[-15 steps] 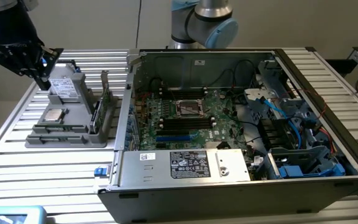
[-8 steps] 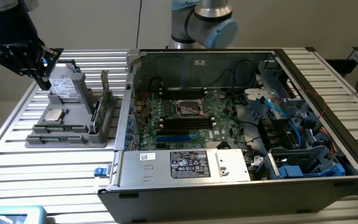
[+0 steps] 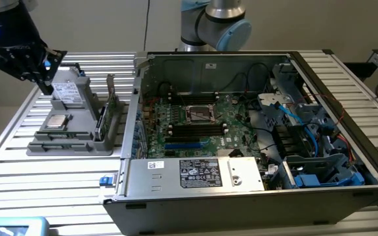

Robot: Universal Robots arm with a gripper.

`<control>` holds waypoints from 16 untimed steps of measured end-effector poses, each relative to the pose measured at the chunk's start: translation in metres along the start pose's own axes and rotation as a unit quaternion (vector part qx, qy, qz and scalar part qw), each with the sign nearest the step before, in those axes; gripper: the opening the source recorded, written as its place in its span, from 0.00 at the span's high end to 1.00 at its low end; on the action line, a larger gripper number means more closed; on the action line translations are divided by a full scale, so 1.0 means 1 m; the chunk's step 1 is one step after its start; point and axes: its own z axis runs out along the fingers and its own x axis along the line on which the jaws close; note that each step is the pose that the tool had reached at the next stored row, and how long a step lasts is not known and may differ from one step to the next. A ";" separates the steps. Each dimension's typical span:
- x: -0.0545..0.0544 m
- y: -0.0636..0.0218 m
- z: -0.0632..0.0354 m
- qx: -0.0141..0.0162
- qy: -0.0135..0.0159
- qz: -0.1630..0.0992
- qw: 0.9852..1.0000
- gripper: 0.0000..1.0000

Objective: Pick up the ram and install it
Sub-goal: 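Pick up the ram and move it above insertion slot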

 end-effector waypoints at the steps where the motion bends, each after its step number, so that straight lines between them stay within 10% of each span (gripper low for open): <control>1: 0.000 0.0000 0.0000 0.000 0.000 -0.009 1.000 0.89; 9: 0.000 0.0000 0.0003 -0.001 0.001 -0.081 0.997 0.89; 16: 0.000 0.0000 0.0010 -0.003 0.002 -0.144 0.990 0.89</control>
